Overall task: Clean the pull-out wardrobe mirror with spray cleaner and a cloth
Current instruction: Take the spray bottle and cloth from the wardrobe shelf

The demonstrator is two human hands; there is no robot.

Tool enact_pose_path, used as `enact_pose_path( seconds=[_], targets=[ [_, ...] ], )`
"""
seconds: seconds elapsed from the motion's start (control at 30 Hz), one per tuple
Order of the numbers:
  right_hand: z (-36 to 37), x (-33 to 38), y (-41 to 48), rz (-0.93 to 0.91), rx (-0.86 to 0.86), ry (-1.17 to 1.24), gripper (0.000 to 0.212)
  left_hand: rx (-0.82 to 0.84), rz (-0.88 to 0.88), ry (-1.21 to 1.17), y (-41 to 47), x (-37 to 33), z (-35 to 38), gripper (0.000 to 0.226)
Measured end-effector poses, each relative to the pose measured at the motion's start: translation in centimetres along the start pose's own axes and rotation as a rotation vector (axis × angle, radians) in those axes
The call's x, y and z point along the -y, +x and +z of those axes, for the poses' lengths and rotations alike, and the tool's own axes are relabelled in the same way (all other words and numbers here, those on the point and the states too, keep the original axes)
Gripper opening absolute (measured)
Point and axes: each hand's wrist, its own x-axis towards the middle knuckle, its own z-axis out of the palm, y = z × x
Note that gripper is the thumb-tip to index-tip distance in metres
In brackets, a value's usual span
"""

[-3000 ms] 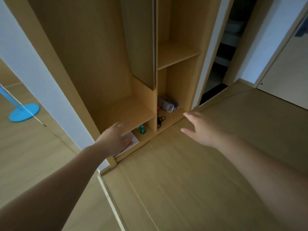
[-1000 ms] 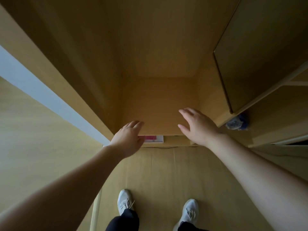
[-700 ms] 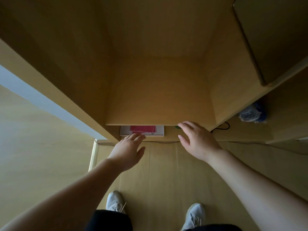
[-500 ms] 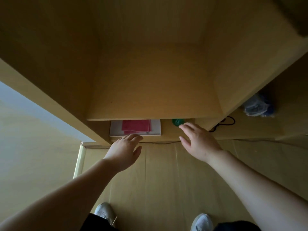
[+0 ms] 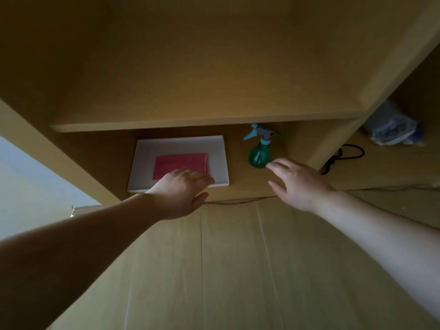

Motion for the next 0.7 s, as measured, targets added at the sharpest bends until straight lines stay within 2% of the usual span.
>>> enact_pose_path(
  seconds=[0.2,0.33,0.43,0.57,0.7],
  targets=[
    [-1.6,0.2,0.9,0.068,-0.015,0.005,0.050,-0.148,-0.083,-0.143,0.2,0.3,-1.0,0.041],
    [0.1,0.1,3.4,0.133,-0.068,0.020,0.053,-0.183,-0.051,-0.101,0.6,0.3,0.0,0.038],
    [2.2,-0.6,5.1,0.218,-0.037,-0.033,0.062,-0.253,-0.019,-0.081,1.2,0.3,0.8,0.034],
    [3.7,-2.0,6.7,0.281,0.008,-0.087,0.073,-0.248,-0.013,-0.048,1.5,-0.2,2.1,0.050],
    [4.3,-3.1,8.3,0.335,-0.034,-0.023,0.073,-0.216,-0.018,-0.068,1.4,-0.6,3.6,0.060]
  ],
)
